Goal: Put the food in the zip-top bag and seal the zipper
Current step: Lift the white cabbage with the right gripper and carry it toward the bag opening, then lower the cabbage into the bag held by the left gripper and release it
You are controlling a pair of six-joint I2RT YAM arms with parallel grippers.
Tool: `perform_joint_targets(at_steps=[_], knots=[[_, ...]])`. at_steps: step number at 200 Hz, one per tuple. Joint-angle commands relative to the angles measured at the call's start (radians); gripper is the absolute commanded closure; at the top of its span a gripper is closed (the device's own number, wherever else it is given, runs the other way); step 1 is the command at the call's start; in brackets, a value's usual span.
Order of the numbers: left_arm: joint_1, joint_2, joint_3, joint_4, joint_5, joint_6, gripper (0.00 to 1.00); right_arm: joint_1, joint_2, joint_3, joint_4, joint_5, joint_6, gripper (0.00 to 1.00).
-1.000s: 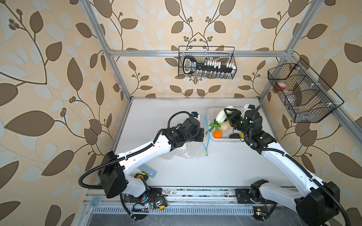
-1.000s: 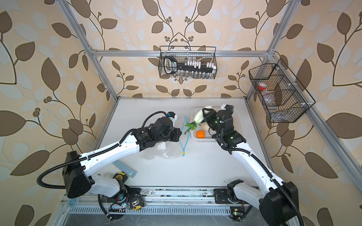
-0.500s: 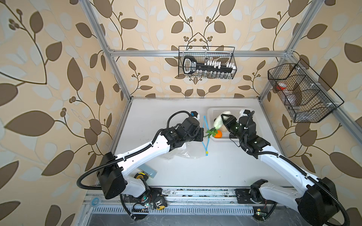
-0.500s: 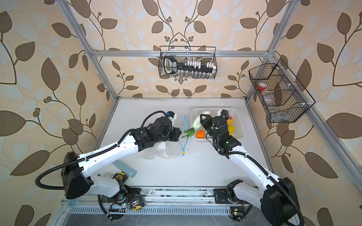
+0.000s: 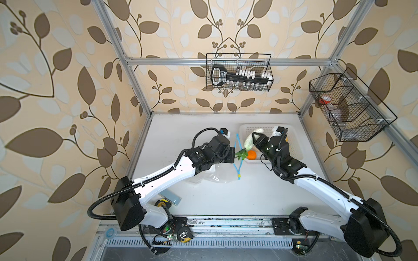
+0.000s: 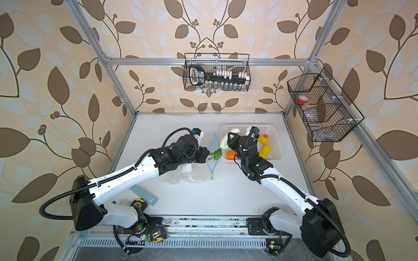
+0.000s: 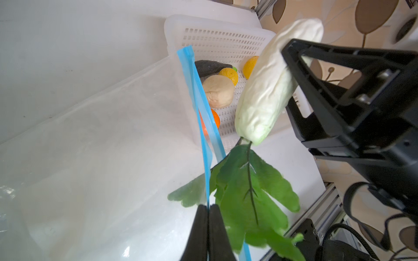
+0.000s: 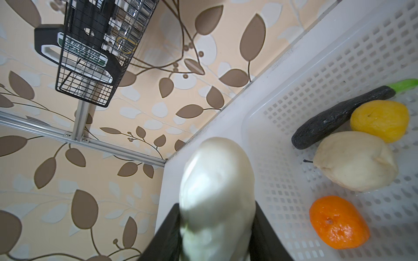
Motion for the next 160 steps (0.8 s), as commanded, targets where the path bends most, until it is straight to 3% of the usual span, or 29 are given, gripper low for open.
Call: perform_joint_targets(at_steps=[1,160], knots=[[0.006,-0.046,0.045,0.038,-0.002,-0.011,1.00,0.008,0.012,-0.011,0.009,0.043,-0.014,0.67],[0.006,-0.017,0.070,0.056,0.046,-0.011,1.00,0.153,0.041,0.085,-0.074,0.195,-0.121,0.68]])
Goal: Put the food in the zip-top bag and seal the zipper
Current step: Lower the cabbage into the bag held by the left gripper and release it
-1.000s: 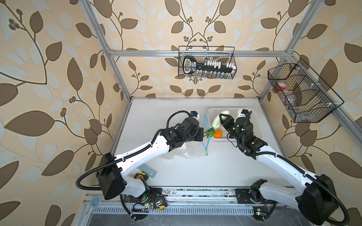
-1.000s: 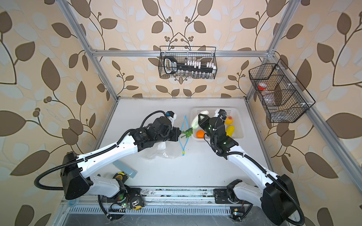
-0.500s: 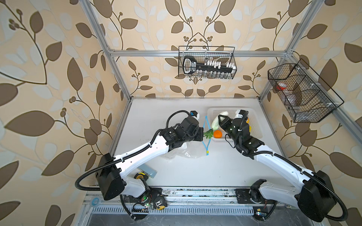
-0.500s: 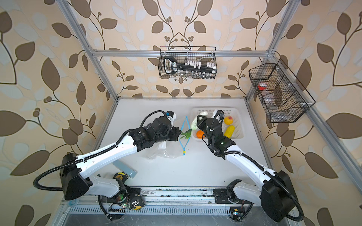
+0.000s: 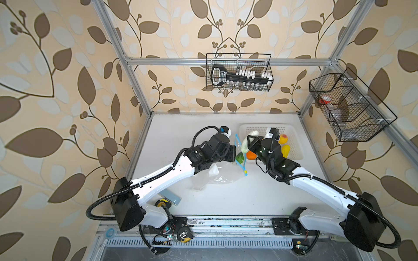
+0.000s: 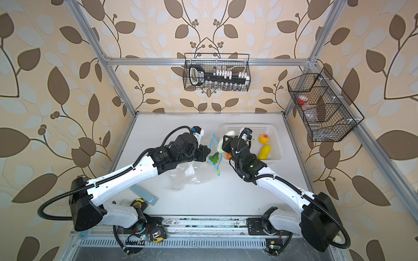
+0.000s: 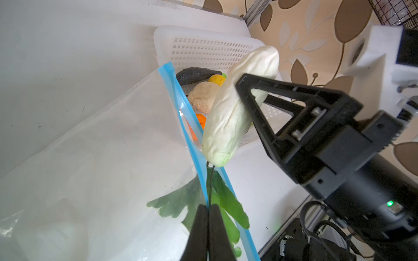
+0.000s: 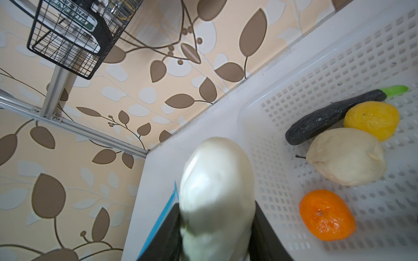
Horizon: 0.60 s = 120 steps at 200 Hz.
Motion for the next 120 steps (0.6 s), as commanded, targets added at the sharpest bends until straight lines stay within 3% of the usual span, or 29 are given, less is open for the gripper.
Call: perform_joint_targets(at_steps=[1,120], knots=[[0.006,-0.011,0.045,0.045,0.017,-0.010,1.00,0.030,0.001,0.053,-0.031,0.065,-0.035,0.68],[0.006,-0.007,0.026,0.064,0.020,-0.017,1.00,0.091,0.086,0.100,-0.073,0.096,-0.017,0.64]])
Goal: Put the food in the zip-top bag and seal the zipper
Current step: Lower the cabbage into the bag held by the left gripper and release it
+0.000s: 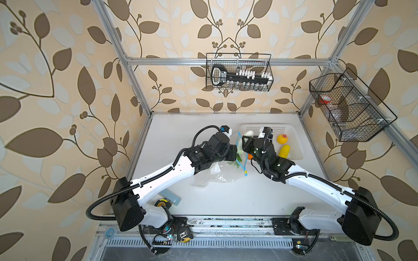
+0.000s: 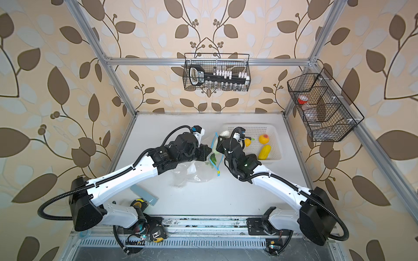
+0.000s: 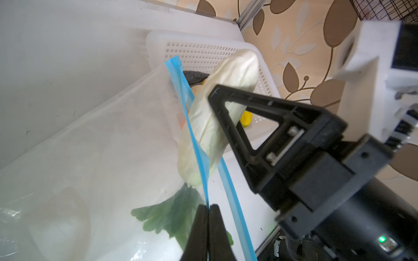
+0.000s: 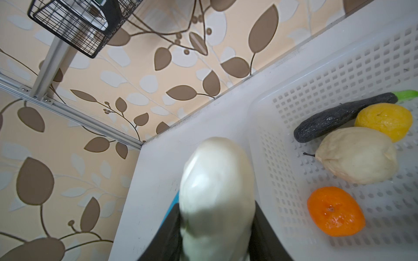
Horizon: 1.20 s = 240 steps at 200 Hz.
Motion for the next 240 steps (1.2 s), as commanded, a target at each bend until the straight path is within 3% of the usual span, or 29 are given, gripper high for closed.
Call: perform_joint_targets(at_steps=[1,92,165,240], knots=[[0.006,-0.008,0.027,0.035,0.010,-0.014,1.00,0.009,0.023,0.035,-0.022,0.024,0.013,0.64],[0.006,-0.009,0.015,0.039,0.002,-0.011,1.00,0.017,0.058,0.041,-0.047,0.023,0.048,0.53],[0.007,-0.009,0.014,0.037,0.001,-0.007,1.00,0.026,0.075,0.085,-0.077,0.022,0.042,0.38],[0.008,-0.006,0.014,0.031,-0.006,-0.002,1.00,0.027,0.057,0.101,-0.093,0.020,0.036,0.38]])
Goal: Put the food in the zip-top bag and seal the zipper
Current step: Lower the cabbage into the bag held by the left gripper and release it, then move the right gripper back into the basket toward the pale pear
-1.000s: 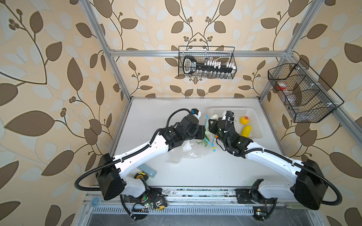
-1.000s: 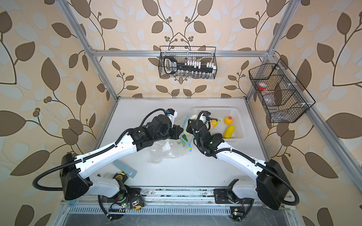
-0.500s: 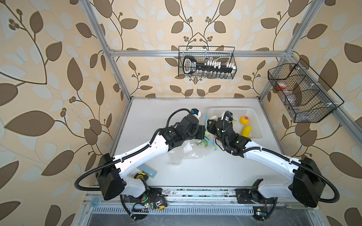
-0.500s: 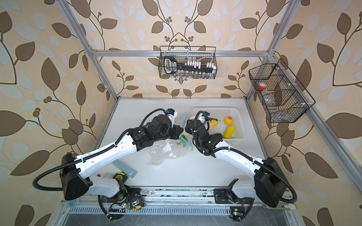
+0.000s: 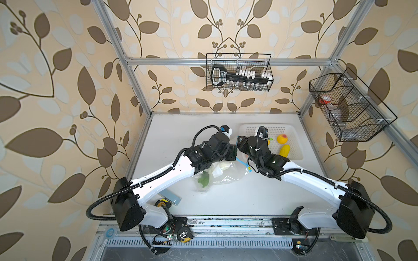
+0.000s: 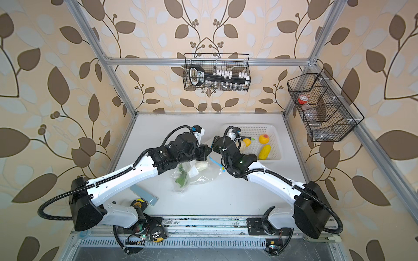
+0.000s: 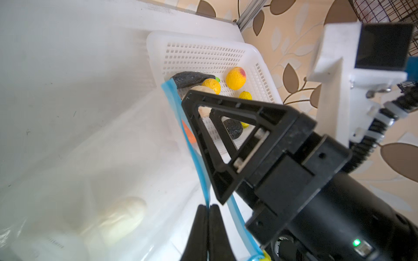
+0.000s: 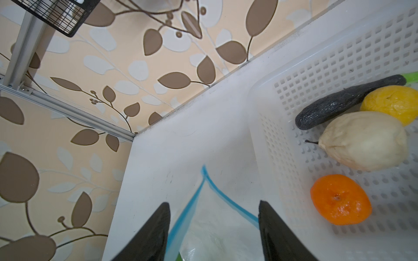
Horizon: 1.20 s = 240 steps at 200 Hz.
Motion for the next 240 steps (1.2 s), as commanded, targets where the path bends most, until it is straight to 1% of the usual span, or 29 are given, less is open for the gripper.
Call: perform_joint_targets(at_steps=[1,37,59,98,126,155,177,218,240], knots=[[0.008,-0.007,0.014,0.030,-0.005,-0.001,1.00,0.006,-0.008,0.034,-0.021,0.016,-0.004,0.38],[0.008,-0.010,0.006,0.029,-0.015,0.000,1.00,0.000,-0.046,0.057,-0.093,-0.004,-0.028,0.39],[0.008,-0.013,-0.002,0.030,-0.019,0.000,1.00,-0.007,-0.069,0.057,-0.133,0.009,-0.097,0.40],[0.008,-0.015,-0.009,0.036,-0.017,-0.005,1.00,-0.102,-0.092,0.041,-0.215,-0.041,-0.140,0.42],[0.008,-0.018,-0.014,0.037,-0.017,-0.006,1.00,-0.172,-0.094,0.035,-0.239,-0.067,-0.174,0.42],[0.008,-0.020,-0.017,0.038,-0.015,-0.005,1.00,-0.254,-0.059,0.044,-0.255,-0.120,-0.205,0.42],[0.008,-0.021,-0.017,0.036,-0.012,-0.005,1.00,-0.310,-0.005,0.073,-0.293,-0.150,-0.222,0.42],[0.008,-0.021,-0.019,0.034,-0.014,-0.002,1.00,-0.369,0.102,0.139,-0.353,-0.154,-0.252,0.40],[0.008,-0.020,-0.018,0.032,-0.016,0.001,1.00,-0.403,0.162,0.158,-0.363,-0.187,-0.258,0.40]])
